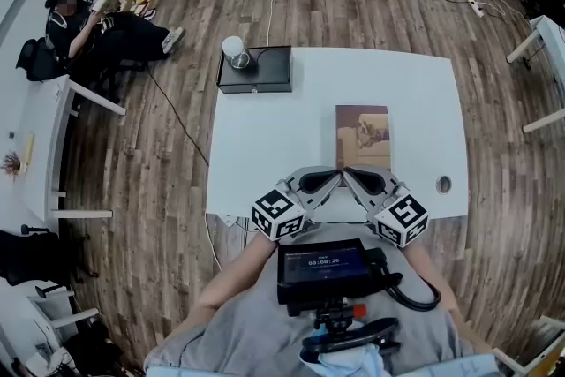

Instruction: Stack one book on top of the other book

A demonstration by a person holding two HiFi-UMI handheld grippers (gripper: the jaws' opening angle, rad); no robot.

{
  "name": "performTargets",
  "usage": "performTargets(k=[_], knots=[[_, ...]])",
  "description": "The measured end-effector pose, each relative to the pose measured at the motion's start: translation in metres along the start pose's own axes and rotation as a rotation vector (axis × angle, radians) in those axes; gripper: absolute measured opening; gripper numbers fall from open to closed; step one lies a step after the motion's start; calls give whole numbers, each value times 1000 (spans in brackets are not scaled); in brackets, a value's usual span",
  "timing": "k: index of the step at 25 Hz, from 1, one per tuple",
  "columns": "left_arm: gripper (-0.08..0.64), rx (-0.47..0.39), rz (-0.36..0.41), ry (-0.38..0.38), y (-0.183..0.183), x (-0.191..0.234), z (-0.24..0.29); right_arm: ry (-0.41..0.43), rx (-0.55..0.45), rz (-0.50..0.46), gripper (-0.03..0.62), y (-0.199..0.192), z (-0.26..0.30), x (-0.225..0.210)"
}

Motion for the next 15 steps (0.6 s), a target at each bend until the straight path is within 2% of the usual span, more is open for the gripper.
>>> performTargets(k=[15], knots=[[17, 5, -23, 2, -2, -8, 1, -5, 1, 5, 27, -5, -8, 4]])
Point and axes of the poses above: the fingertips, and each gripper's own axes: z forward along the fingers, x to its left, y out of its top, the point moved 4 cm from there along -z, backward along the fingers, and after that the axes turned 14 degrees about y, right-handed, at the moved point
